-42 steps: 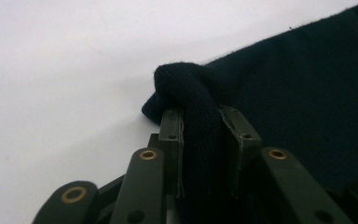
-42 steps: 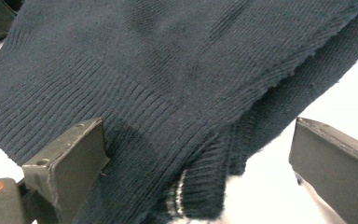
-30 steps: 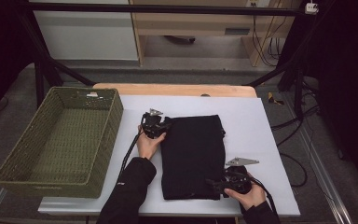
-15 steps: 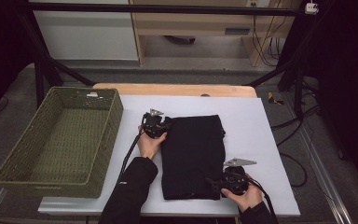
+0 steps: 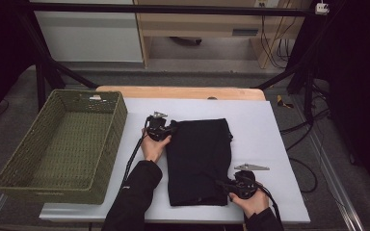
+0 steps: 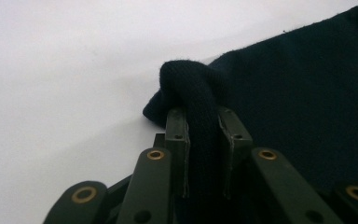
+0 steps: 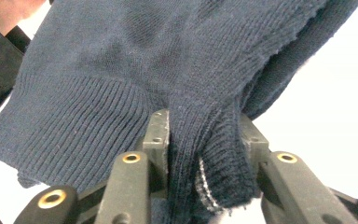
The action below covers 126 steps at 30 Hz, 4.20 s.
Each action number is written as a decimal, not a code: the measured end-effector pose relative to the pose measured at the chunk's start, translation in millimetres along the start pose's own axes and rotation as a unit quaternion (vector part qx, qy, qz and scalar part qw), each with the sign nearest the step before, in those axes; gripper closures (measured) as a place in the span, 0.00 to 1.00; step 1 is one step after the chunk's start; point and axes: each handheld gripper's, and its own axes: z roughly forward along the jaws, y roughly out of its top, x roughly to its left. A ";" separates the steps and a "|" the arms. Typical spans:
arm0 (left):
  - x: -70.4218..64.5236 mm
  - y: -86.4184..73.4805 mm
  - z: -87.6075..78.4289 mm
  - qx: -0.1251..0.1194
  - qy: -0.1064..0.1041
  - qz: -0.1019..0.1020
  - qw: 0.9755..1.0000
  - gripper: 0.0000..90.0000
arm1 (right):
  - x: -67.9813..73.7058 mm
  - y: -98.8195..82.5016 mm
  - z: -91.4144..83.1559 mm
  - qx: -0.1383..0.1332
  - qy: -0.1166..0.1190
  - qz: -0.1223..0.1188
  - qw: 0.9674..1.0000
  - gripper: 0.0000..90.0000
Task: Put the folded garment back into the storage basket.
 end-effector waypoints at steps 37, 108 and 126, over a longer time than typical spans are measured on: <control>-16.1 19.3 -21.8 -0.027 0.008 0.014 1.000 0.86 | -3.1 0.2 -1.2 -0.002 0.018 0.003 1.000 0.79; -90.2 75.7 -96.5 -0.111 -0.042 0.120 0.986 0.89 | -5.0 2.6 -8.2 -0.004 0.035 0.006 0.999 0.79; -105.1 85.0 -116.6 -0.129 -0.056 0.140 0.980 0.89 | 3.5 5.5 -15.9 -0.016 0.049 -0.005 0.999 0.79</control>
